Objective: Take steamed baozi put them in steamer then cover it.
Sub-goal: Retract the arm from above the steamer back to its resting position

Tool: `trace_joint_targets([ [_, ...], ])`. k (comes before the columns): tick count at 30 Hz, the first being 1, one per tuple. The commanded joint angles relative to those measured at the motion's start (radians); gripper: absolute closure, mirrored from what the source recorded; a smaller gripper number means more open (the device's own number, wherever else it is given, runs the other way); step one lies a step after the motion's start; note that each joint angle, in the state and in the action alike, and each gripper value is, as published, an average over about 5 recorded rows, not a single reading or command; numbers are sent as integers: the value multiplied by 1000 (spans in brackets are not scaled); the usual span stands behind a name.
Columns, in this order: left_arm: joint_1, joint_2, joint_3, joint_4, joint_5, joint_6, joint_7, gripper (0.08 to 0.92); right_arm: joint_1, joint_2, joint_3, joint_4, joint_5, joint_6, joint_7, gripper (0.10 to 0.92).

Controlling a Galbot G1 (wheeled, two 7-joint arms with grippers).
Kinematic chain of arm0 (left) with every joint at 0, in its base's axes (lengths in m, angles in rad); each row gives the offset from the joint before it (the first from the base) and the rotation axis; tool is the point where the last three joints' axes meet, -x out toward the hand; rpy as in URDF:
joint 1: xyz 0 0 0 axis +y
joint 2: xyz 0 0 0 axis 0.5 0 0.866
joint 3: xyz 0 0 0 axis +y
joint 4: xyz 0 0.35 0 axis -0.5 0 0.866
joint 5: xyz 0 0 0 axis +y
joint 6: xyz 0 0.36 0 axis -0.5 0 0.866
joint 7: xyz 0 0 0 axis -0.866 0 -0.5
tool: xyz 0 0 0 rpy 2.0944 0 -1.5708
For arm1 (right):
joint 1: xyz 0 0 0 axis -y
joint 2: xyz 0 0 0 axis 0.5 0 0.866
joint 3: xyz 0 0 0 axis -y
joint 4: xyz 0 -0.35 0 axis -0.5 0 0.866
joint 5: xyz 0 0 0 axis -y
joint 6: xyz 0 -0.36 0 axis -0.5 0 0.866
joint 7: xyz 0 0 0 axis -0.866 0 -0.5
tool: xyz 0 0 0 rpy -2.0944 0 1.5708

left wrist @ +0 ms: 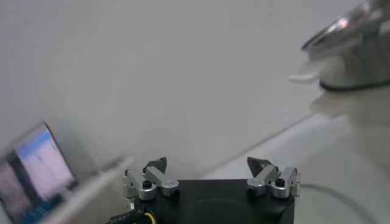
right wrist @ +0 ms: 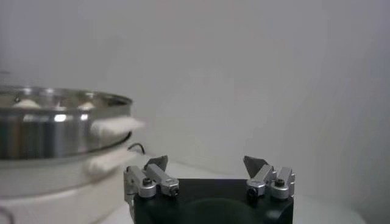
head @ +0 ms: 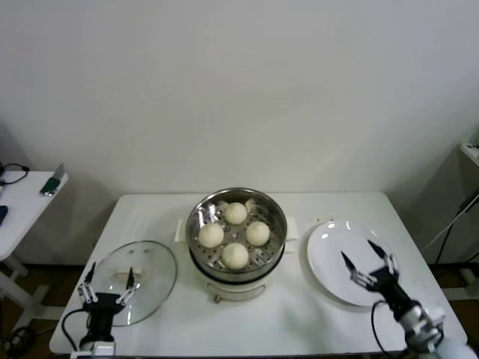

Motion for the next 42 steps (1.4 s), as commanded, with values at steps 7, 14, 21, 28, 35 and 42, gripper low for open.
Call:
trace_joint_targets([
  [7,-15,82,-40,281,879,-55,-320,177,-188,227,38,4,-102,193,22,203],
  [14,-88,71,-30,375,935,-21,-295,177,-188,249,28,13,-119,203,29,203],
  [21,-165,69,-23,428,934,10,-255,177,-198,257,33,27,-125,207,32,203],
  [28,-223,80,-1,435,909,51,-207,177,-207,264,38,21,-124,216,34,203],
  [35,-277,86,20,467,894,67,-171,177,-217,268,43,25,-121,219,35,203],
  [42,-291,92,29,473,853,81,-164,178,-221,274,42,20,-126,224,34,203],
])
